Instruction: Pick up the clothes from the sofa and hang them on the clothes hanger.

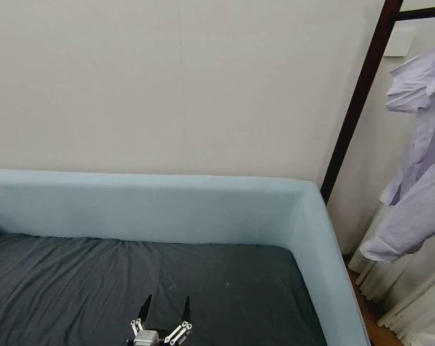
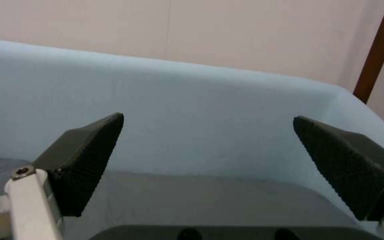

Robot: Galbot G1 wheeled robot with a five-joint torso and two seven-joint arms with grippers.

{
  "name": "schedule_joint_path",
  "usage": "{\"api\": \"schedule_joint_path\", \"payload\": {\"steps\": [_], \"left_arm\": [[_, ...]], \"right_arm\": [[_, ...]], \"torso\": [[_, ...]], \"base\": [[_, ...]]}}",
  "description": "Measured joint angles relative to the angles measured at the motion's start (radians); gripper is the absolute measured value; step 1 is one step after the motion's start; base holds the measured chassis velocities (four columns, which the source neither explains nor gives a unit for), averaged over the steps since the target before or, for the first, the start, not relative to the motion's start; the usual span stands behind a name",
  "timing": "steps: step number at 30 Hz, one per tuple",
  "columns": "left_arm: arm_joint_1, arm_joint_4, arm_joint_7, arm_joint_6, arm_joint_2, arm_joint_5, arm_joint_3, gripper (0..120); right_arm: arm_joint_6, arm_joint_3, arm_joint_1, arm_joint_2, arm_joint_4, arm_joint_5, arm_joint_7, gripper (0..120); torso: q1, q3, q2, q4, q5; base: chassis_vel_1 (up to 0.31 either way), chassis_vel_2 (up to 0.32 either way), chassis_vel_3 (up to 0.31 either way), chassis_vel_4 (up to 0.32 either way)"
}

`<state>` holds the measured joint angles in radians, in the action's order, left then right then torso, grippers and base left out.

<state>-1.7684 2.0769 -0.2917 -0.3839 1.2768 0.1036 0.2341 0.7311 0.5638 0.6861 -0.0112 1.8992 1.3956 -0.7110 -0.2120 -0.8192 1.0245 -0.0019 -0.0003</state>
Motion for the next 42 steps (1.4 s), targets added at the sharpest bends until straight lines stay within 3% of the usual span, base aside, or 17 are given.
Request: {"api": "schedule_joint_path", "payload": {"steps": [5,12,16,17,19,23,30,33,38,42], "left_arm": [[0.001,0.004,0.000,0.007,0.002,0.004,0.003,100],[0.008,0.003,0.000,0.017,0.009,0.010,0.005,100],[0.000,-0.003,0.001,0.017,0.015,0.009,0.005,100],[0.000,-0.003,0.001,0.017,0.015,0.009,0.005,100],[0.003,-0.010,0.001,0.017,0.019,0.009,0.003,100],[0.006,-0.009,0.001,0.018,0.021,0.009,0.004,100],[0.000,-0.005,0.001,0.014,0.019,0.009,0.016,100],[0.009,-0.021,-0.001,0.004,0.022,0.013,0.014,100],[0.022,-0.031,-0.002,0.005,0.022,0.015,0.007,100],[0.038,-0.046,-0.003,0.006,0.019,0.023,-0.004,100]], "right_arm": [[-0.096,-0.058,-0.016,0.112,-0.038,-0.136,0.148,2],[-0.179,-0.115,-0.044,0.226,-0.079,-0.305,0.235,2],[-0.263,-0.242,-0.169,0.365,-0.176,-0.408,0.297,2],[-0.263,-0.242,-0.169,0.365,-0.176,-0.408,0.297,2],[-0.318,-0.296,-0.244,0.455,-0.226,-0.446,0.332,2],[-0.353,-0.376,-0.339,0.529,-0.278,-0.498,0.355,2],[-0.335,-0.487,-0.471,0.554,-0.316,-0.538,0.354,2],[-0.215,-0.637,-0.652,0.557,-0.395,-0.527,0.317,2],[-0.149,-0.650,-0.675,0.528,-0.387,-0.517,0.307,2],[-0.076,-0.549,-0.569,0.438,-0.330,-0.503,0.276,2]], "torso": [[0.000,0.000,0.000,0.0006,0.0006],[0.000,0.000,0.000,0.0003,0.0001],[0.000,0.000,0.000,-0.0003,0.0005],[0.000,0.000,0.000,-0.0003,0.0005],[0.000,0.000,0.000,0.0008,0.0007],[0.000,0.000,0.000,0.0016,0.0002],[0.000,0.000,0.000,0.0001,-0.0003],[0.000,0.000,0.000,0.0006,0.0001],[0.000,0.000,0.000,0.0006,0.0000],[0.000,0.000,0.000,0.0001,0.0004]], "base": [[0.000,0.000,0.000,0.000],[0.000,0.000,0.000,0.000],[0.000,0.000,0.000,0.000],[0.000,0.000,0.000,0.000],[0.000,0.000,0.000,0.000],[0.000,0.000,0.000,0.000],[0.000,0.000,0.000,0.000],[0.000,0.000,0.000,0.000],[0.000,0.000,0.000,0.000],[0.000,0.000,0.000,0.000]]}}
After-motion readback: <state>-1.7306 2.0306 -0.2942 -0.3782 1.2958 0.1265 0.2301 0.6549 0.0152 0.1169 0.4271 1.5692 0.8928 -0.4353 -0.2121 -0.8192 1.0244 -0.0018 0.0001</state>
